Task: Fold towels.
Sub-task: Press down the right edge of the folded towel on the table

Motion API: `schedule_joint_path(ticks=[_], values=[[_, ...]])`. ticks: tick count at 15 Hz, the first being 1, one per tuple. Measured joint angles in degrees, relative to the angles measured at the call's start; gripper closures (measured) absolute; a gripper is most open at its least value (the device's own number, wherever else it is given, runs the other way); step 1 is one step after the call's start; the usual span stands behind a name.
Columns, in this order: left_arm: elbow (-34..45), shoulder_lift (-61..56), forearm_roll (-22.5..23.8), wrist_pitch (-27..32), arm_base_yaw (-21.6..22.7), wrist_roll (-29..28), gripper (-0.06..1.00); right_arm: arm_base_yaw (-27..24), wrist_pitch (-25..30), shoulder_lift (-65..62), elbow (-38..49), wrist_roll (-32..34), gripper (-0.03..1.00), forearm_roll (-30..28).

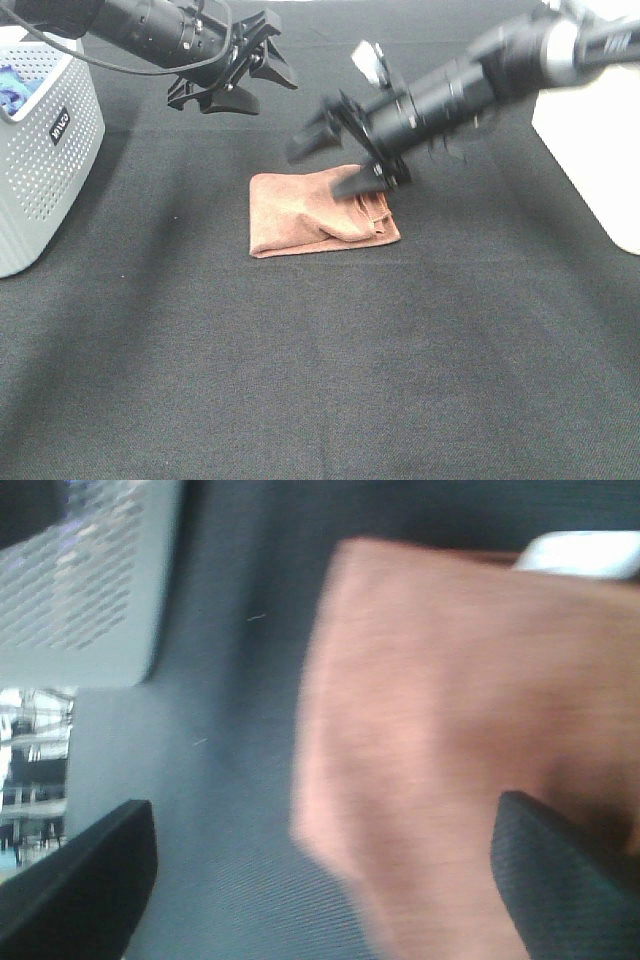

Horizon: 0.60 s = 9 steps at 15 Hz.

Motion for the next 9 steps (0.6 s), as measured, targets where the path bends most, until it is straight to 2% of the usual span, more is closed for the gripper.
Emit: schedule_joint_path(ticks=[4,7,9], values=[[0.00,0.00,0.46,1.89,0.00,0.00,0.32,-2.46,-3.84,2.12,0.00,0.00,0.12,-0.11],[0.00,0.00,2.06,2.69,0.00,0.00,0.32,-4.47,-2.01,2.12,0.00,0.06,0.12,-0.34],[0.00,0.00,3.50,3.78,0.00,0.00,0.32,-5.21,-1.09,1.38,0.00,0.57,0.12,-3.72]])
